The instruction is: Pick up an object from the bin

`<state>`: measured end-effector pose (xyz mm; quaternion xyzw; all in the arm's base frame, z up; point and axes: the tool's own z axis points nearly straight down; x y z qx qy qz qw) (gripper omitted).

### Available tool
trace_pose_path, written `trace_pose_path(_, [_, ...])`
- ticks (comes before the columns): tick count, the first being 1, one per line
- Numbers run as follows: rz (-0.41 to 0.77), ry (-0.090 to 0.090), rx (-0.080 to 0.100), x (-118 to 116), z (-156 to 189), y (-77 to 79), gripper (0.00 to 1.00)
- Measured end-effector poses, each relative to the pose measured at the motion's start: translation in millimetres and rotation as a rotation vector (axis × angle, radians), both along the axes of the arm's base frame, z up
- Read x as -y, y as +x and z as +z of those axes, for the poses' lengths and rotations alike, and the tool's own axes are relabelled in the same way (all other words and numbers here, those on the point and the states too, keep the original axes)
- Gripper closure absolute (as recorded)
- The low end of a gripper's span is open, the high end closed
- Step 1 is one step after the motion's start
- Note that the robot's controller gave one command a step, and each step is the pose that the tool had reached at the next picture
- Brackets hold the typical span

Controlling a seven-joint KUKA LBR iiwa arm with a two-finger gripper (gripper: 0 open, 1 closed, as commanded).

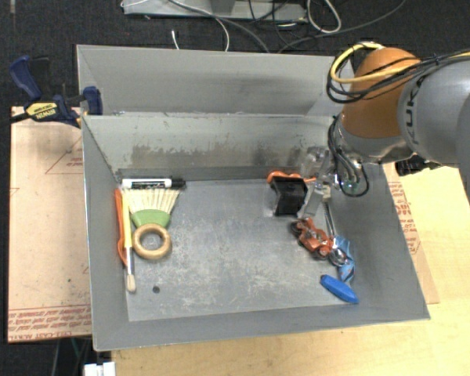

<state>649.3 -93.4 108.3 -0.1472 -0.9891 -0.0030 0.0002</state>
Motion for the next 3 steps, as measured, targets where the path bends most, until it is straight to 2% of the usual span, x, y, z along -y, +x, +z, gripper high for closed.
trace_pose_path(1, [0.086, -0.004, 0.005, -5, -37, 6.1, 0.00])
trace_pose_path(2, [0.022, -0.002, 0.017, -41, -35, -7.6, 1.00])
trace_pose_path(3, [0.022, -0.002, 0.017, -41, -35, -7.6, 1.00])
